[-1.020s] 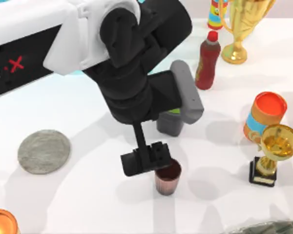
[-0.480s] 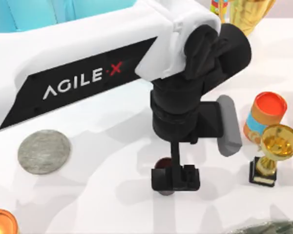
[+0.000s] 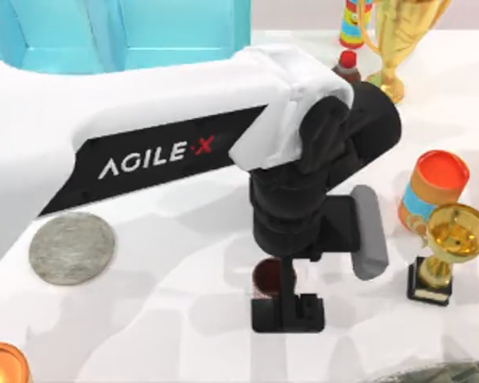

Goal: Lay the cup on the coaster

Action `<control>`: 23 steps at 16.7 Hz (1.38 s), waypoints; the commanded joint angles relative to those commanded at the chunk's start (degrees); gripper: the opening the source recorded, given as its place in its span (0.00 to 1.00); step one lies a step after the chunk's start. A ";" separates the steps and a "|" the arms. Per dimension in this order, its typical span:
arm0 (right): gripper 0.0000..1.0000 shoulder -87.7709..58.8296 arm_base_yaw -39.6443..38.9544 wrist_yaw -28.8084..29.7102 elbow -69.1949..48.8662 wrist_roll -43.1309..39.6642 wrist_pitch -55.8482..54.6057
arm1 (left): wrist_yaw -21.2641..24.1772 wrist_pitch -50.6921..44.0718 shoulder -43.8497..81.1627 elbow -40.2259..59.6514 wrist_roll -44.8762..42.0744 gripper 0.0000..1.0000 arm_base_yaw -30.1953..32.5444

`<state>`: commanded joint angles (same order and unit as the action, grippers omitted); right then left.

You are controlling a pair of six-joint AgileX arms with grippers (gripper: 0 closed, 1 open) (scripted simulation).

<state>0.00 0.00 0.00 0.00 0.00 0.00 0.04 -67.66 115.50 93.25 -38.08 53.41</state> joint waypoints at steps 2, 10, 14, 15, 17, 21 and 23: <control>1.00 0.00 0.00 0.00 0.00 0.00 0.00 | 0.01 6.11 0.99 -4.56 -0.04 1.00 -0.03; 1.00 0.00 0.00 0.00 0.00 0.00 0.00 | 0.02 11.38 2.18 -9.38 -0.10 0.92 -0.01; 1.00 0.00 0.00 0.00 0.00 0.00 0.00 | 0.02 11.38 2.18 -9.38 -0.10 0.62 -0.01; 1.00 0.00 0.00 0.00 0.00 0.00 0.00 | 0.02 11.38 2.18 -9.38 -0.10 0.55 -0.01; 1.00 0.00 0.00 0.00 0.00 0.00 0.00 | 0.02 11.38 2.18 -9.38 -0.10 0.40 -0.01; 1.00 0.00 0.00 0.00 0.00 0.00 0.00 | 0.02 11.38 2.18 -9.38 -0.10 0.10 -0.01; 1.00 0.00 0.00 0.00 0.00 0.00 0.00 | 0.02 11.38 2.18 -9.38 -0.10 0.00 -0.01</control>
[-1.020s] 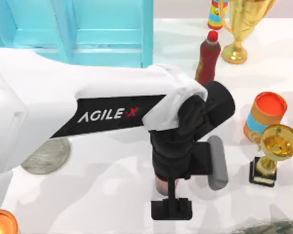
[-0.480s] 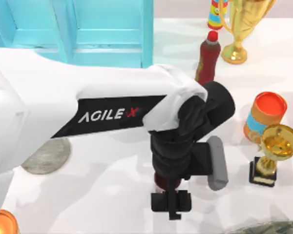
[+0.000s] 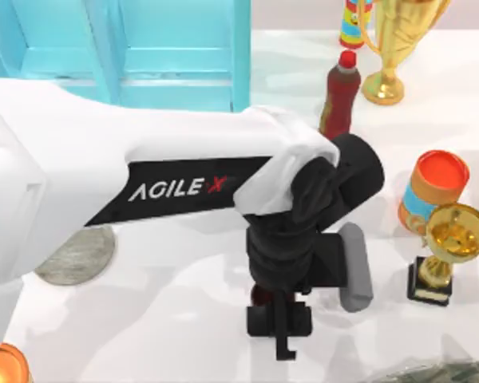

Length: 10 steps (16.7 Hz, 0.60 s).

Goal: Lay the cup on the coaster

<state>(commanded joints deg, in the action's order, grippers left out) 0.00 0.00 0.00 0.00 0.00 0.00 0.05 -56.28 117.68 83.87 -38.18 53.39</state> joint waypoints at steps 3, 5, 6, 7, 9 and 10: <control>1.00 0.00 0.00 0.00 0.00 0.00 0.00 | 0.00 0.00 0.00 0.00 0.00 0.00 0.00; 1.00 0.00 0.00 0.00 0.00 0.00 0.00 | 0.00 0.00 0.00 0.00 0.00 0.00 0.00; 1.00 0.00 0.00 0.00 0.00 0.00 0.00 | 0.00 0.00 0.00 0.00 0.00 0.00 0.00; 1.00 0.00 0.00 0.00 0.00 0.00 0.00 | 0.00 0.00 0.00 0.00 0.00 0.00 0.00; 1.00 0.00 0.00 0.00 0.00 0.00 0.00 | -0.02 -0.05 -0.05 0.02 0.04 0.00 -0.12; 1.00 0.00 0.00 0.00 0.00 0.00 0.00 | 0.01 -0.30 -0.15 0.09 0.72 0.00 -0.69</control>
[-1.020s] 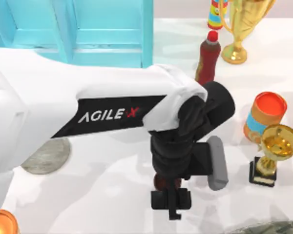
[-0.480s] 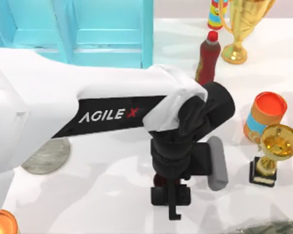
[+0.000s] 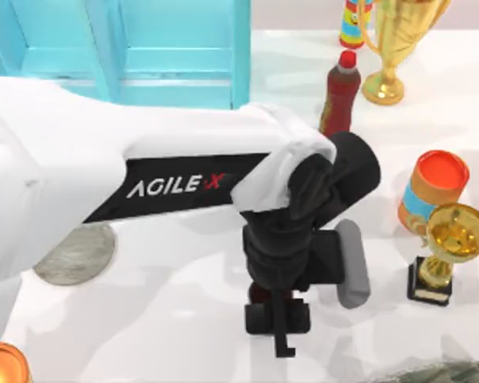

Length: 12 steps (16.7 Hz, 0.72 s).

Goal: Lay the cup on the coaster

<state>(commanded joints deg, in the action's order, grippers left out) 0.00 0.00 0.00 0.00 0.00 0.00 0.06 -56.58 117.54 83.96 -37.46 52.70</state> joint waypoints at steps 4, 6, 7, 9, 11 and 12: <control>1.00 0.00 0.00 0.00 0.00 0.00 0.00 | 0.33 -2.64 -1.49 0.60 8.39 0.00 -7.61; 1.00 0.00 0.00 0.00 0.00 0.00 0.00 | 0.56 -4.67 -2.74 0.81 15.49 0.00 -13.70; 1.00 0.00 0.00 0.00 0.00 0.00 0.00 | 0.66 -5.77 -3.43 0.88 19.70 0.00 -17.15; 1.00 0.00 0.00 0.00 0.00 0.00 0.00 | 0.86 -7.96 -4.99 1.02 28.61 0.00 -24.54; 1.00 0.00 0.00 0.00 0.00 0.00 0.00 | 1.13 -9.81 -6.73 1.28 36.72 0.00 -31.59; 1.00 0.00 0.00 0.00 0.00 0.00 0.00 | 1.29 -10.55 -7.63 1.43 39.99 0.00 -34.70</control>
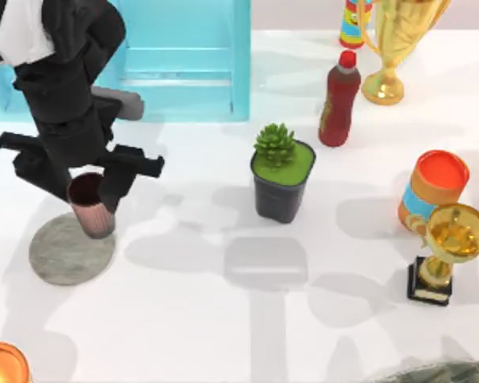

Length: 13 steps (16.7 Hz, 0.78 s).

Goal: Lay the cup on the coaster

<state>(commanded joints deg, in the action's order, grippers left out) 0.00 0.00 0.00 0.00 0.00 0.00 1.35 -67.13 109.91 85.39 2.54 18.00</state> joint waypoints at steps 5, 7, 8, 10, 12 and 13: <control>1.00 0.00 0.00 0.00 0.00 0.00 0.00 | 0.56 -1.64 -2.57 0.39 7.06 0.00 -6.98; 1.00 0.00 0.00 0.00 0.00 0.00 0.00 | 0.56 -1.64 -2.57 0.39 7.06 0.00 -6.98; 1.00 0.00 0.00 0.00 0.00 0.00 0.00 | 0.45 -1.51 -2.28 0.27 6.84 0.00 -6.78; 1.00 0.00 0.00 0.00 0.00 0.00 0.00 | 0.43 -0.62 -1.94 -0.62 6.86 0.00 -6.78; 1.00 0.00 0.00 0.00 0.00 0.00 0.00 | 0.47 2.59 -1.27 -3.31 6.96 0.00 -6.86; 1.00 0.00 0.00 0.00 0.00 0.00 0.00 | 0.48 4.98 -0.90 -4.65 7.00 0.00 -6.88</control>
<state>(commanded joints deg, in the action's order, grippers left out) 0.00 0.00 0.00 0.00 0.00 0.00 1.83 -62.14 109.00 80.74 9.54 11.12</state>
